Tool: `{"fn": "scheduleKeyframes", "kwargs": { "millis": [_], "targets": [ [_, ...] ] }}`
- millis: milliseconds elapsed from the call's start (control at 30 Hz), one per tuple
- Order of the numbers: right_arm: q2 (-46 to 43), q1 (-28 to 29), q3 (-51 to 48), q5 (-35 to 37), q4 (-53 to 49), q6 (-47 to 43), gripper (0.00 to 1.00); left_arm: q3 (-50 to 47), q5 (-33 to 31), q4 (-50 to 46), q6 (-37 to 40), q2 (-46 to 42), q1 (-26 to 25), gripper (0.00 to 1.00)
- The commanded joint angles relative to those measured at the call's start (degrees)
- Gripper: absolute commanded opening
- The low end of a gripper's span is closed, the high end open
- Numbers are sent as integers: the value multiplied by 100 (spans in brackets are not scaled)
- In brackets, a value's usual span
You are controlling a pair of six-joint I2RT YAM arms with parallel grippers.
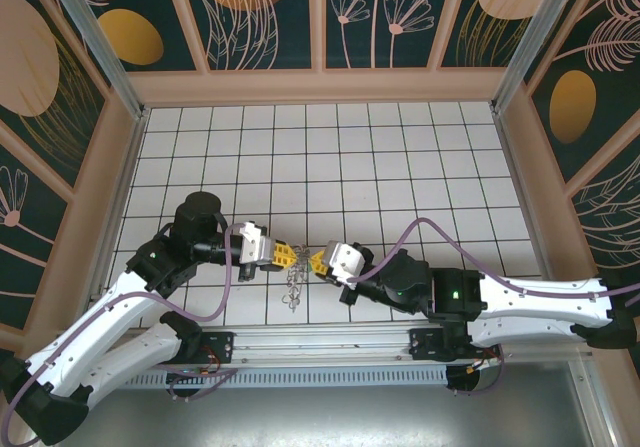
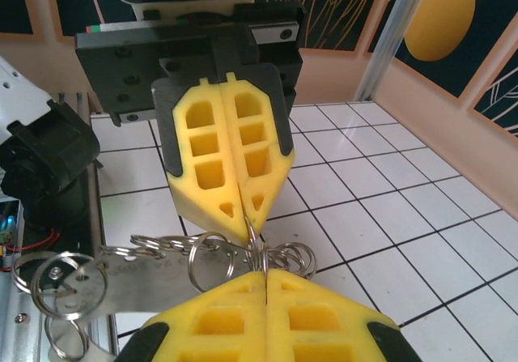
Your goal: Put the keys on the keyring
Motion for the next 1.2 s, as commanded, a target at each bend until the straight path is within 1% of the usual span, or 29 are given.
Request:
{"fn": "scheduleKeyframes", "kwargs": {
  "millis": [0,600,800,1167],
  "targets": [
    [-18,-23,-63,-212,282,30,0,-3,104,202,42,-67,-30,0],
    [177,-404,-8,-574,303,-75,0,13,73,191,6,-39,-27,0],
    [186,-441,8,-687,306,-98,0,26,65,191,7,-39,-33,0],
    [9,-443,8,-672,197,-47,0,24,29,191,-10,-41,-26,0]
  ]
}}
